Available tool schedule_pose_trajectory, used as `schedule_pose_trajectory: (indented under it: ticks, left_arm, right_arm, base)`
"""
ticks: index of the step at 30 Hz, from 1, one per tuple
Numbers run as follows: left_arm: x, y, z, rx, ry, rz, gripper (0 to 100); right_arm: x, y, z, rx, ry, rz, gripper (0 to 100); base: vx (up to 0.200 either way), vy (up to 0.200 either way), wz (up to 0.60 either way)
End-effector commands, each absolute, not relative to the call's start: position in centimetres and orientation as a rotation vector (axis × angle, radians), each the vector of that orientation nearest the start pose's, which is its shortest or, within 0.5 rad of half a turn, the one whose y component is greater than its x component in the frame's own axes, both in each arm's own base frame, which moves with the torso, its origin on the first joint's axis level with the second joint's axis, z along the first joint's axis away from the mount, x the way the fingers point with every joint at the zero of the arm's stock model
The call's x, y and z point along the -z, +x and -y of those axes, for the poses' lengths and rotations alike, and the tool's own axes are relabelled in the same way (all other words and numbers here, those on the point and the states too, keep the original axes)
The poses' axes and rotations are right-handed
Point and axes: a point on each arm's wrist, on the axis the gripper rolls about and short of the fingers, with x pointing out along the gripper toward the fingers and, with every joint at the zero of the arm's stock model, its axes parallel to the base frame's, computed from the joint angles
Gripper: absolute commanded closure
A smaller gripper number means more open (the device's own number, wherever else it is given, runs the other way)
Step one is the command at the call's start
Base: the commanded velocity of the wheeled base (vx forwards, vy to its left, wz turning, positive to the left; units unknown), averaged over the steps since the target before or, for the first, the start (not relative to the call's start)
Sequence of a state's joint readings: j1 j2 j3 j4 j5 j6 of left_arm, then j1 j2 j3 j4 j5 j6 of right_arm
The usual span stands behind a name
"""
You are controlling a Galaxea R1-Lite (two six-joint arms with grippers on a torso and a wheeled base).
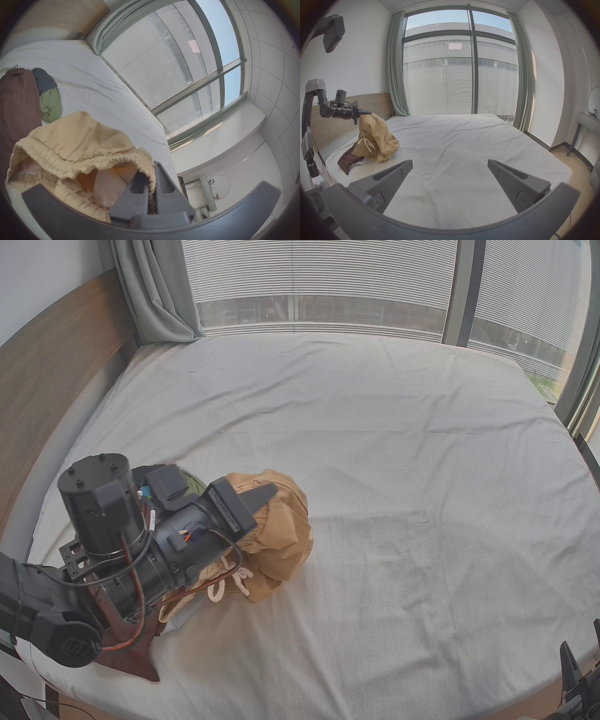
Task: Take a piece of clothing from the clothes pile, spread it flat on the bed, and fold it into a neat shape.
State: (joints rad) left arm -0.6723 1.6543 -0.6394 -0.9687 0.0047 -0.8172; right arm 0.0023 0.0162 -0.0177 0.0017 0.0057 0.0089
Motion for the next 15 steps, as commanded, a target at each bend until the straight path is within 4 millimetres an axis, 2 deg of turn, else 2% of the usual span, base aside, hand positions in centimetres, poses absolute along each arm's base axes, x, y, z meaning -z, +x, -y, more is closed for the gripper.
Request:
schedule_pose_trajectory:
  ticks: [1,2,8,9,11,12,15]
  left_arm:
    - [-18.3,22.9,20.6,0.661,-0.788,-0.348,100]
    - [-18.4,22.8,21.0,0.671,-0.796,-0.353,100]
    - [-19.9,21.2,26.0,0.837,-0.923,-0.462,100]
    - [-19.9,21.1,26.1,0.843,-0.928,-0.464,100]
    - [-21.9,20.2,27.7,0.959,-0.987,-0.481,100]
    - [-22.0,20.1,27.8,0.965,-0.989,-0.480,100]
    - [-24.9,18.9,29.1,1.093,-1.030,-0.454,100]
  right_arm:
    - [-7.6,-2.3,0.0,-0.008,0.009,-0.002,0]
    - [-7.6,-2.3,0.0,-0.008,0.009,0.000,0]
    - [-7.6,-2.3,0.0,-0.008,0.008,-0.002,0]
    - [-7.6,-2.3,0.0,-0.008,0.008,0.000,0]
    - [-7.6,-2.3,0.0,-0.008,0.008,0.000,0]
    - [-7.6,-2.3,0.0,-0.009,0.008,0.000,0]
    - [-7.6,-2.3,0.0,-0.011,0.009,0.000,0]
  base:
    - [0.000,0.000,0.00]
    - [0.000,0.000,0.00]
    - [0.000,0.000,0.00]
    - [0.000,0.000,0.00]
    - [0.000,0.000,0.00]
    - [0.000,0.000,0.00]
    - [0.000,0.000,0.00]
